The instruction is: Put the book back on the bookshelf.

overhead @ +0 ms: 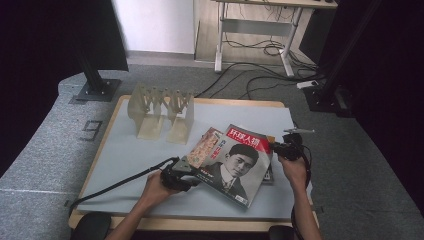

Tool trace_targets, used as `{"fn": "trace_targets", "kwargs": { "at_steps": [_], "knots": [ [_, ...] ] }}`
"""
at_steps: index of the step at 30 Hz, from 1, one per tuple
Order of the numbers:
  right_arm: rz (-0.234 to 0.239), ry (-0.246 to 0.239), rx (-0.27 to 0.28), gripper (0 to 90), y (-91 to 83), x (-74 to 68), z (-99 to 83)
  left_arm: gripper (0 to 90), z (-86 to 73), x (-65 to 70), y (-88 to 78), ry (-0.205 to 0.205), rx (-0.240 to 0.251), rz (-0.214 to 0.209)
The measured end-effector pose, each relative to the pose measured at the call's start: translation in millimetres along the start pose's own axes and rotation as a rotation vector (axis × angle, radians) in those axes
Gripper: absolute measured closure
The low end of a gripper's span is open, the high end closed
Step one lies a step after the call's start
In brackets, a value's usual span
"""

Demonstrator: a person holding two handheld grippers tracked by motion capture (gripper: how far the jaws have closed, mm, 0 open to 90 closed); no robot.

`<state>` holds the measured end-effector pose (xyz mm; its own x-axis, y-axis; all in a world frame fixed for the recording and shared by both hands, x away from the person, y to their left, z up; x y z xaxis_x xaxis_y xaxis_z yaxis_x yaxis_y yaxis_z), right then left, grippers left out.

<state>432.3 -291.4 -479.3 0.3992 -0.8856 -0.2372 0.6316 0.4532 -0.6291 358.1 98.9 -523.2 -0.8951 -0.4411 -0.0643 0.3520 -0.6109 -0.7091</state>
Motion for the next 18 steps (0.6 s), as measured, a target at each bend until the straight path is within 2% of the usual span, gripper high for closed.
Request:
{"fn": "trace_targets", "kwargs": {
  "at_steps": [4,8,11,13,18],
  "knots": [
    [0.008,0.002,0.009,84.0,-3.4,-2.3,1.7,55.4,-1.6,1.3,-3.0,0.005,0.0,0.003],
    [-0.002,-0.01,0.003,85.2,-3.9,-5.8,3.6,55.8,-4.5,3.9,-6.8,0.028,-0.008,0.004],
    [-0.009,-0.016,0.006,85.7,-4.7,-8.3,4.6,55.8,-5.6,2.6,-12.1,0.029,0.0,-0.005],
    [-0.011,-0.023,0.01,85.9,-5.6,-9.5,5.6,54.4,-5.3,0.7,-14.7,0.01,0.006,-0.005],
    [-0.012,-0.052,0.014,86.1,-10.3,-16.7,10.0,43.2,-4.8,-3.5,-13.6,-0.034,-0.008,-0.03]
  ]
}}
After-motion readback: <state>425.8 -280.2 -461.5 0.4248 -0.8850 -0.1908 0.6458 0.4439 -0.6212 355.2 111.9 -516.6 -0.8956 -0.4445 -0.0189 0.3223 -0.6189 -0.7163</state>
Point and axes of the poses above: each handheld gripper's, and its own axes: y roughly forward along the jaws, z roughly out of its top, x roughly to its right, the point moved 2 cm from there along y, roughly forward along the jaws, and after that the axes turned 5 degrees about z, right-handed, at the moved point
